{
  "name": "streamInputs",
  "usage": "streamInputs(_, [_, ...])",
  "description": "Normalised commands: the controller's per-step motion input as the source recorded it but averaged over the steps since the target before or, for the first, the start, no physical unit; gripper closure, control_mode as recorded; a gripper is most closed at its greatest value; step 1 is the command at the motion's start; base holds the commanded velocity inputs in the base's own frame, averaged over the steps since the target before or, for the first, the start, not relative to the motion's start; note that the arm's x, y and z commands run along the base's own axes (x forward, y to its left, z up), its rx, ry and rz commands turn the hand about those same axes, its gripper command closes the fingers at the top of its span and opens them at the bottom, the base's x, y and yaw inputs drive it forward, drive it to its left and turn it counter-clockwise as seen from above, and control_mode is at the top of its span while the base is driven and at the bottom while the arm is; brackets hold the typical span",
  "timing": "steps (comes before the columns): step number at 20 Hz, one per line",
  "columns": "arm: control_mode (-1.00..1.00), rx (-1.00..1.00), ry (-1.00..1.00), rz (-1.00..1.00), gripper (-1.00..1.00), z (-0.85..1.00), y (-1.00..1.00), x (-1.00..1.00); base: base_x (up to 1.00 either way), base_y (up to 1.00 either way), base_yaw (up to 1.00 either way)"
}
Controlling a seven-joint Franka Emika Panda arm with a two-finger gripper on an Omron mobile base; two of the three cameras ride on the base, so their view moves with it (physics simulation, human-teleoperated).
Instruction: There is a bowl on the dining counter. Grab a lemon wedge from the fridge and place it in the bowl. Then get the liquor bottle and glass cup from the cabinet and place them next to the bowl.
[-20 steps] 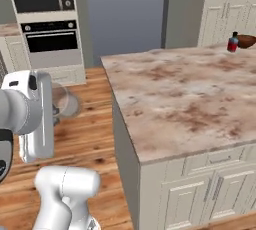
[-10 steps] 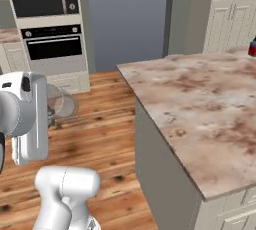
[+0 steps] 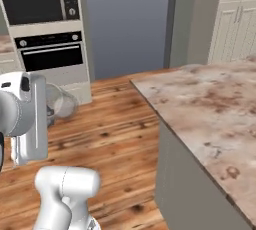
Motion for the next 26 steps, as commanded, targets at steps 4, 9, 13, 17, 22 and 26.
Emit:
streamInputs(4, [1.00,0.00,0.00,0.00,1.00,0.00,0.00,0.00,1.00,0.66,-0.23])
streamInputs(9, [1.00,0.00,0.00,0.00,1.00,0.00,0.00,0.00,1.00,0.56,-0.29])
streamInputs(13, [1.00,0.00,0.00,0.00,1.00,0.00,0.00,0.00,1.00,0.64,-0.42])
streamInputs(17, [1.00,0.00,0.00,0.00,1.00,0.00,0.00,0.00,0.87,0.67,-0.56])
streamInputs(22, [1.00,0.00,0.00,0.00,1.00,0.00,0.00,0.00,0.75,0.66,-0.60])
streamInputs(26, [1.00,0.00,0.00,0.00,1.00,0.00,0.00,0.00,0.78,0.67,-0.59])
